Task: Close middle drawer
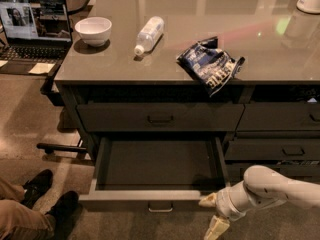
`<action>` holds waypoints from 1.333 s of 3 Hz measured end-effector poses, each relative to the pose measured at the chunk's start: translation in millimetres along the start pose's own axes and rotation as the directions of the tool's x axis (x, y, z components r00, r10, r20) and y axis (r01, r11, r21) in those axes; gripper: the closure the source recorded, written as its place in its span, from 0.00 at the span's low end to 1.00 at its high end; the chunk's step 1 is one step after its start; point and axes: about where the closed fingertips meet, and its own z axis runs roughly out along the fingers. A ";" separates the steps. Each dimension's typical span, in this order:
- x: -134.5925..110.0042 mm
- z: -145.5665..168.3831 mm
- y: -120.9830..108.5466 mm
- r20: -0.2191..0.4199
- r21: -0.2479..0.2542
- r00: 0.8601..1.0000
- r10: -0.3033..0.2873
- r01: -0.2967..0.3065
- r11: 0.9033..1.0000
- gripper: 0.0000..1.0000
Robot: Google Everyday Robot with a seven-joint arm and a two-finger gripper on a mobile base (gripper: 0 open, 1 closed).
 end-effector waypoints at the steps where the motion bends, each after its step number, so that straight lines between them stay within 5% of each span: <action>1: -11.0 6.2 -20.5 0.012 0.010 1.000 -0.024 0.024 1.000 0.00; 2: -41.6 15.1 -65.1 0.044 0.057 0.997 -0.063 0.061 0.997 0.00; 4: -38.5 14.7 -62.6 0.050 0.082 0.998 -0.041 0.037 0.996 0.00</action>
Offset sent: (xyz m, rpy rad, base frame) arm 0.0836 0.0418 0.0065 0.0387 -0.0979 0.0373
